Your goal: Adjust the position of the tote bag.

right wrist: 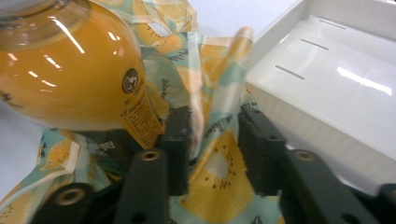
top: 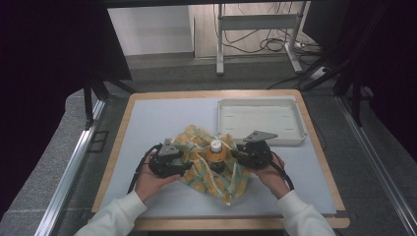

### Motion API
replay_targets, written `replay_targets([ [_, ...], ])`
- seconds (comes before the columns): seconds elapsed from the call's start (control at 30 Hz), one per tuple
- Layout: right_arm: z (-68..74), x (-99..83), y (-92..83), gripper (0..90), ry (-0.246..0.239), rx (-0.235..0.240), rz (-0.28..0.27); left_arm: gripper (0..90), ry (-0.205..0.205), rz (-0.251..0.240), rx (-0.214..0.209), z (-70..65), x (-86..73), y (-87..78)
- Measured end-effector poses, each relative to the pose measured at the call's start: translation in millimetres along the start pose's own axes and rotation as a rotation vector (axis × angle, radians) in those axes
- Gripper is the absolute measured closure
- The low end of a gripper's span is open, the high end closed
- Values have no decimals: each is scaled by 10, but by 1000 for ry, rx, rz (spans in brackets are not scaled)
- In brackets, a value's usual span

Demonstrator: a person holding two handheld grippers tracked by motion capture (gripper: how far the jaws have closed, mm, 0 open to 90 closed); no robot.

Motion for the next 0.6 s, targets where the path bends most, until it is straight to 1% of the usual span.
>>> replay_targets([
  [0.03,-4,0,8,725,0,-2,3,592,1,10,9,13,-3,33],
  [0.07,-7,-1,17,752,0,-4,6,636,6,30,0,22,-13,64],
  [0.1,-12,-2,26,782,0,-6,10,706,8,49,-25,24,-30,102],
  [0.13,-20,-3,34,816,3,-4,11,796,4,59,-38,26,-47,120],
  [0.17,-27,-3,35,843,6,-6,13,848,0,65,-53,25,-62,132],
  [0.2,-37,-3,37,856,5,-10,10,883,-3,73,-67,24,-73,134],
  [0.23,-46,-1,36,867,3,-12,8,900,-7,73,-84,18,-85,126],
  [0.27,-56,-1,32,872,3,-16,8,900,-10,77,-107,6,-98,105],
  [0.3,-72,1,25,875,3,-21,6,900,-21,70,-124,-12,-104,80],
  [0.37,-106,7,9,879,-2,-42,-1,900,-24,71,-159,-40,-136,1],
  [0.43,-151,13,-5,882,1,-66,-9,900,-29,73,-182,-74,-186,-65],
  [0.47,-173,14,-9,883,4,-75,-11,900,-24,83,-201,-90,-237,-109],
  [0.53,-247,6,-7,884,12,-102,-10,900,-53,94,-259,-140,-328,-173],
  [0.57,-281,-3,-1,884,20,-113,-2,900,-53,102,-283,-162,-375,-211],
  [0.6,-314,-12,11,884,31,-123,0,900,-56,105,-294,-181,-408,-241],
])
Point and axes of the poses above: each handheld gripper's, and its own axes: y roughly forward along the jaws, x roughly out of its top, z roughly to its left, the point moved 6 cm from there along y, roughly forward along the jaws, and after that the axes turned 1 degree about -x, right-handed, at the moved point
